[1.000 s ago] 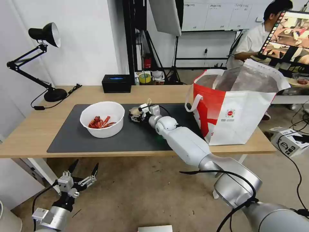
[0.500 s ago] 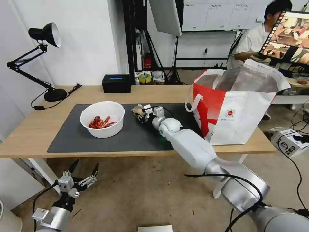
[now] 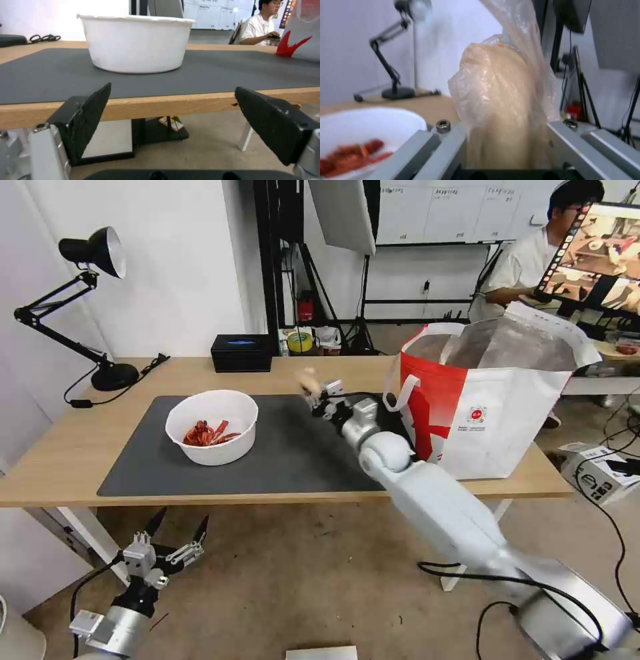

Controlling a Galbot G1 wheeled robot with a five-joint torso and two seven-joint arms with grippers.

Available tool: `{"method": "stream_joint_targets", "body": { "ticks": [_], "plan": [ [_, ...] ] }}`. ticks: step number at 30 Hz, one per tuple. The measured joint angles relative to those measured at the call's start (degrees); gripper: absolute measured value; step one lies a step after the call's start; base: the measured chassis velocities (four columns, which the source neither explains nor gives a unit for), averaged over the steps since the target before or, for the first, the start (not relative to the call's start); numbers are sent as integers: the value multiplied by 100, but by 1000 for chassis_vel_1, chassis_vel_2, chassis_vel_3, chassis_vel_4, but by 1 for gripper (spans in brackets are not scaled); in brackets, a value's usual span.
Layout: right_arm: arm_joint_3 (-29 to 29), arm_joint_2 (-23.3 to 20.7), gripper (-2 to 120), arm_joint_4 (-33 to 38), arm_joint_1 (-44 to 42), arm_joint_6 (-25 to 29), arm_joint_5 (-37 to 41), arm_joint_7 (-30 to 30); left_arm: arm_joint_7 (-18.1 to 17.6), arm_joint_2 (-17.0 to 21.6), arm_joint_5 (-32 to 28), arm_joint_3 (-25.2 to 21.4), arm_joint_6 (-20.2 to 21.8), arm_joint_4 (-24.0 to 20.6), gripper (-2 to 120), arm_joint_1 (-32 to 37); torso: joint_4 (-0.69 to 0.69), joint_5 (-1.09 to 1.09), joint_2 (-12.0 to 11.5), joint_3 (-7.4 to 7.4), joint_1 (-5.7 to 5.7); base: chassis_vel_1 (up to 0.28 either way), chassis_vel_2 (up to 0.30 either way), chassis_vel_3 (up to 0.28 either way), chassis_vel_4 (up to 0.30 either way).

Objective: Pick up the trash from the table and place it into the takeout bag.

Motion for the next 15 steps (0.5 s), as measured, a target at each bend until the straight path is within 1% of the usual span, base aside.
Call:
{"method": "stream_joint_targets", "body": {
  "ticks": [1,2,5,7,10,13,15],
  "plan": [
    [149,-142,8,395,-153,20,-11,78,-1,-12,22,15,1,-15,100,16,0,0,0,0,0,0,0,0,0],
    [149,-142,8,395,-153,20,-11,78,-1,-12,22,15,1,-15,100,16,0,0,0,0,0,0,0,0,0],
    [519,-412,8,1117,-443,40,-18,264,-9,-34,75,48,3,-53,100,49,0,0,0,0,0,0,0,0,0],
    [612,-476,8,1248,-506,60,-25,300,-9,-37,89,61,3,-63,100,54,0,0,0,0,0,0,0,0,0],
    [900,-686,7,1586,-670,105,-25,418,-13,-41,135,112,16,-94,100,72,0,0,0,0,0,0,0,0,0],
    [1024,-781,7,1711,-739,109,0,464,-13,-41,152,132,20,-102,100,74,0,0,0,0,0,0,0,0,0],
    [1477,-1073,7,2021,-977,85,193,565,-15,-40,184,185,30,-131,100,65,0,0,0,0,0,0,0,0,0]
  ]
}}
